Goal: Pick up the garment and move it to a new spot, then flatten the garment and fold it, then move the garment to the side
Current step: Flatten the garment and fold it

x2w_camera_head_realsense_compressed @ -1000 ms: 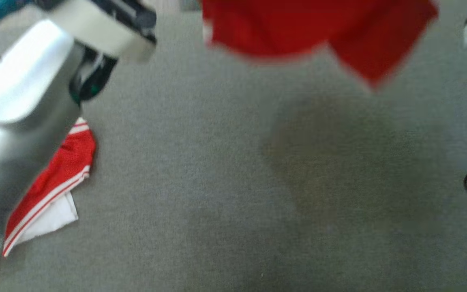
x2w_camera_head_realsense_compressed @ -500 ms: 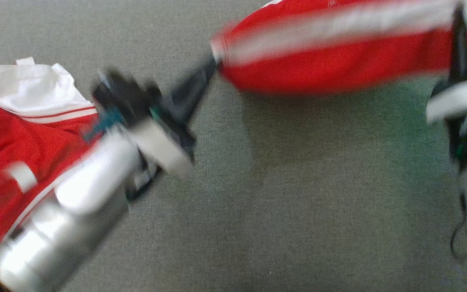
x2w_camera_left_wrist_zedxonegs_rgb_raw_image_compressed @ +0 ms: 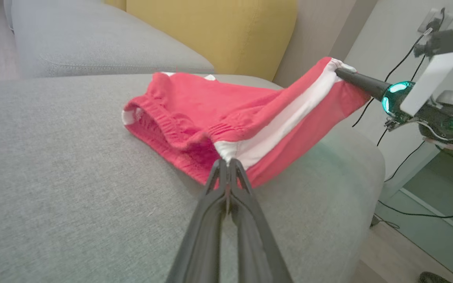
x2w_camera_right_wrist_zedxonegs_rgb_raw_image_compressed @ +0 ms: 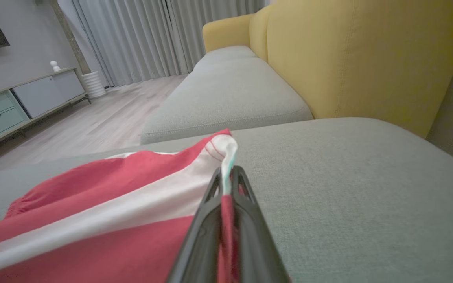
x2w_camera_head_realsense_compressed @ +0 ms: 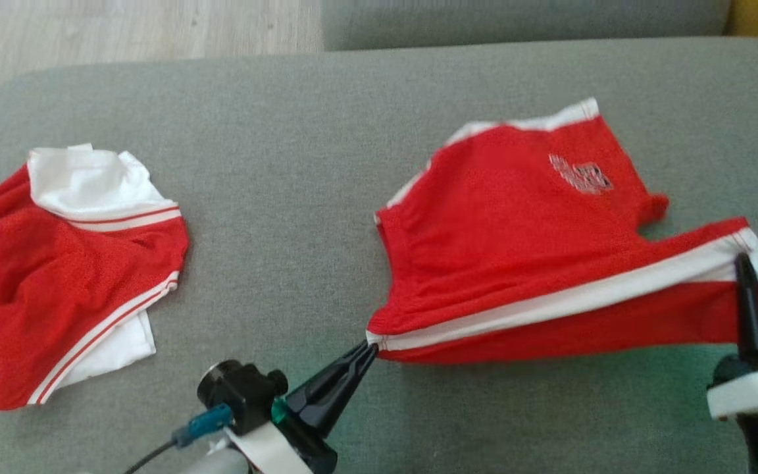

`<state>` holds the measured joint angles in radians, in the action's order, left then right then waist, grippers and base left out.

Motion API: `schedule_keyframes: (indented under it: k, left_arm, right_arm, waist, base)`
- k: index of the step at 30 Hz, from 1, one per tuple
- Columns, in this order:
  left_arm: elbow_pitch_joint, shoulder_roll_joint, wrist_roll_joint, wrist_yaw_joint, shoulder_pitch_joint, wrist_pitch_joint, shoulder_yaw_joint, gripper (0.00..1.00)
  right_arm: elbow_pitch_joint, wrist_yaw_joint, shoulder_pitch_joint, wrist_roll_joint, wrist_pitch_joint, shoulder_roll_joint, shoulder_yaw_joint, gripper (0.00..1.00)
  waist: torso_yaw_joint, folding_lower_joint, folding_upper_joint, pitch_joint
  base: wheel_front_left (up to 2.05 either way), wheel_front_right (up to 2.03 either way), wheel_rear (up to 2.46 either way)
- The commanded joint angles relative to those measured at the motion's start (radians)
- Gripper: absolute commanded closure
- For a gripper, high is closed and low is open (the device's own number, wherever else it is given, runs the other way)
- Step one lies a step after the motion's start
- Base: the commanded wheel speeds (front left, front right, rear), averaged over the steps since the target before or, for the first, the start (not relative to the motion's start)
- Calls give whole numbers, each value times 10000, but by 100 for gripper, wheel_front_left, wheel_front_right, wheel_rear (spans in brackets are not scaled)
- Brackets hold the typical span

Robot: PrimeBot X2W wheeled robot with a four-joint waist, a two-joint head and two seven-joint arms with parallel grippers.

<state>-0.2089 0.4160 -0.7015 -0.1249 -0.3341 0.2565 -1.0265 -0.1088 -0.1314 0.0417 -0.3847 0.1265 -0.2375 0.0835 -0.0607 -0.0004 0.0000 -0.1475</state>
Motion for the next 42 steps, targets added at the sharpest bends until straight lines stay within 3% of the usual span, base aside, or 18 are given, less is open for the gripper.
schedule_keyframes:
  k: [1, 5, 10, 21, 27, 28, 29, 30, 32, 37, 39, 42]
  left_arm:
    - [324, 253, 39, 67, -226, 52, 447, 100]
    - [770, 126, -48, 111, -207, 52, 725, 100]
    - [612, -455, -321, 56, -1221, -37, 972, 100]
    - [-1439, -1701, -743, -48, -4180, -357, 896, 100]
    - [-2420, -2071, -1483, -55, -5283, -244, -34, 98]
    - [-2533, -2095, -1589, -55, -5365, -197, -164, 68]
    - [-2634, -2106, -1669, -55, -5431, -145, -283, 55]
    - [-2730, -2107, -1732, -55, -5467, -93, -385, 46]
    - [-2941, -2093, -1759, -56, -5444, -10, -481, 0]
    - [-3161, -2135, -1227, -26, -4978, 45, -66, 0]
    - [-2907, -2127, -613, 297, -4454, 48, 462, 0]
    - [-2243, -2091, 481, 1136, -3375, 50, 1412, 0]
  right_arm:
    - [491, 7, -169, 85, -70, -138, -45, 100]
    - [1500, 7, 76, 482, -706, 160, 367, 100]
    - [1311, 7, -856, 751, -1344, 280, 529, 100]
    - [-1482, 7, -4410, 1398, -1749, -328, 171, 100]
    - [-3501, 7, -5895, 1684, -1361, -528, -271, 100]
    - [-3754, 7, -6010, 1694, -1281, -531, -332, 95]
    - [-3979, 7, -6105, 1712, -1164, -530, -365, 53]
    - [-4197, 7, -6167, 1718, -1044, -509, -363, 0]
    - [-4558, 7, -6190, 1711, -786, -430, -299, 0]
    - [-4906, 7, -5767, 1545, -296, -123, -128, 0]
    - [-4928, 7, -5397, 1386, -130, 16, -46, 0]
    - [-4900, 7, -4849, 1195, -32, 174, 197, 0]
  waist:
    - [-29, 4, 0, 111]
    - [-169, 4, 0, 98]
    - [-421, 4, 0, -441]
    - [-858, 4, 0, -1805]
    - [-1018, 4, 0, -2354]
    - [-1022, 4, 0, -2378]
    - [-1020, 4, 0, -2385]
    - [-1011, 4, 0, -2363]
    - [-986, 4, 0, -2249]
    - [-933, 4, 0, -1767]
    - [-931, 4, 0, -1480]
    - [-1023, 4, 0, -1072]
  base:
    - [0, 0, 0]
    - [0, 0, 0]
    - [0, 0, 0]
    - [0, 0, 0]
    - [0, 0, 0]
    - [0, 0, 0]
    - [0, 0, 0]
    - [0, 0, 0]
    - [0, 0, 0]
    - [0, 0, 0]
    - [0, 0, 0]
    - [0, 0, 0]
